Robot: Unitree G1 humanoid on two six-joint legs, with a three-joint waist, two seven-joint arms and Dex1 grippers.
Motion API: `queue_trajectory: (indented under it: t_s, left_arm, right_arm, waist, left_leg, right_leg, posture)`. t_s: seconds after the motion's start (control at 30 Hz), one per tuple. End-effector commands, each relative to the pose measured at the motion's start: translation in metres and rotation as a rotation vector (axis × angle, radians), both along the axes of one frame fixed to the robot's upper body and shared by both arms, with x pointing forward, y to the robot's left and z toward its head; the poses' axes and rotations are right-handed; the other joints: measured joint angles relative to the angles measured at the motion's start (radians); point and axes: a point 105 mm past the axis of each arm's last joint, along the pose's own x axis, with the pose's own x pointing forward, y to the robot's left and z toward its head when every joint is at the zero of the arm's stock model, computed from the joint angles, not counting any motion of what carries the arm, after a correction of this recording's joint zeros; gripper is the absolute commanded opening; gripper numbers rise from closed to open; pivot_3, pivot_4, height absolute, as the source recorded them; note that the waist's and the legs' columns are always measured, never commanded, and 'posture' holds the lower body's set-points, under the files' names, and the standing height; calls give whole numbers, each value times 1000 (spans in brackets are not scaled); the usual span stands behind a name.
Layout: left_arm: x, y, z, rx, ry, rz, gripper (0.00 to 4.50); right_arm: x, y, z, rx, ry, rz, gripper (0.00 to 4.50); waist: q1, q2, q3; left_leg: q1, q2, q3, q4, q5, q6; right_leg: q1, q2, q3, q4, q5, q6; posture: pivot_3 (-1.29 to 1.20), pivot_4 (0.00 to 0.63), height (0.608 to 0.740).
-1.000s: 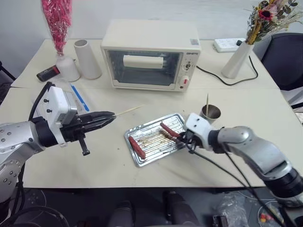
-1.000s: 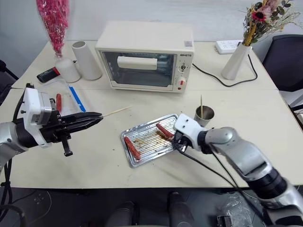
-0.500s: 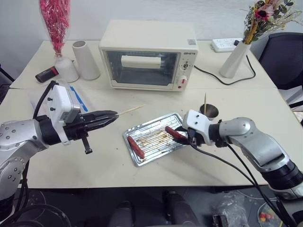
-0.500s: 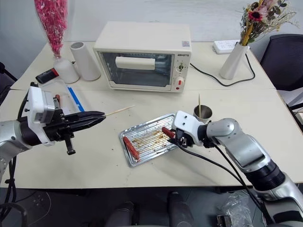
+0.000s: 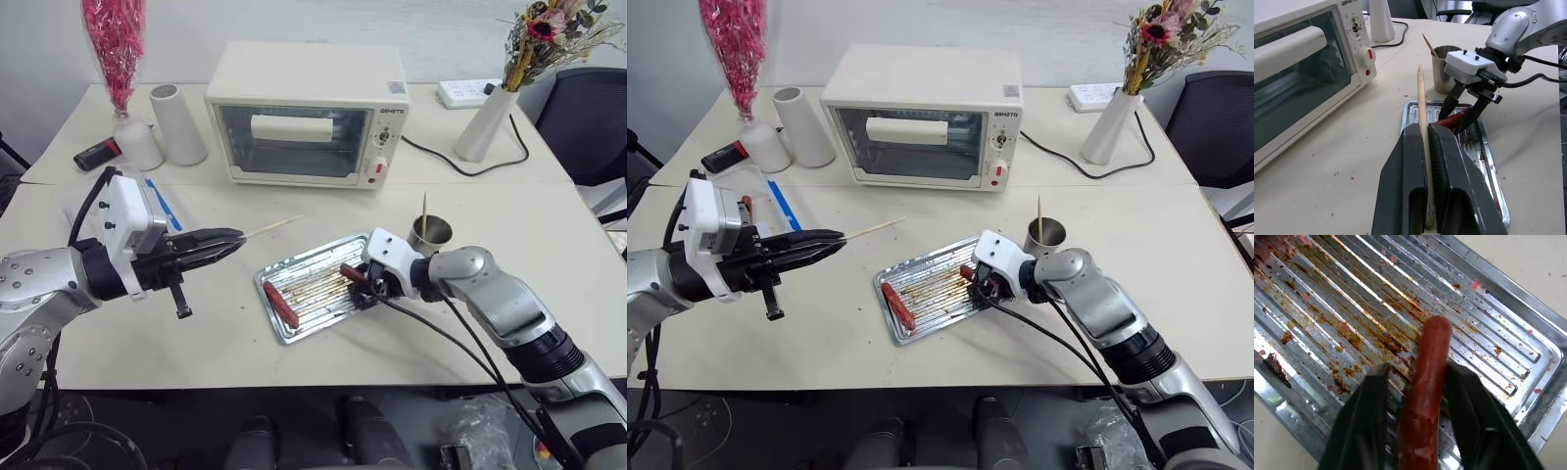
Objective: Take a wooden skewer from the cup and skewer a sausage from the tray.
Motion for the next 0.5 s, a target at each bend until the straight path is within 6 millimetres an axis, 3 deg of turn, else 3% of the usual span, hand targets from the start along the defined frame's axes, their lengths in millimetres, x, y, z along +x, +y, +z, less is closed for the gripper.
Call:
queue_trajectory:
  t_s: [0.03, 0.3, 0.5]
  left_arm:
    - [-5, -3, 8, 14, -43, -10, 0]
    - [-5, -3, 6, 10, -30, -19, 0]
    - [-13, 3, -4, 40, 40, -51, 0]
  right_arm:
    - [1, 3, 8, 9, -27, -3, 555]
    - [-3, 5, 18, 34, -37, 25, 555]
    - [-27, 11, 70, 150, -57, 259, 555]
  waist:
    - [-1, 0, 0]
    - [-1, 0, 0]
    - [-1, 0, 0]
  left_leg:
    - [0, 0, 0, 0, 0, 0]
    - [1, 0, 0, 0, 0, -1]
    - [1, 0, 0, 0, 0, -1]
  right_leg:
    - [0, 0, 0, 0, 0, 0]
    - [0, 0, 0, 2, 0, 0]
    - [0, 0, 0, 1, 0, 0]
  posture:
    - [0, 150, 740]
    - [0, 150, 740]
    - [0, 150, 740]
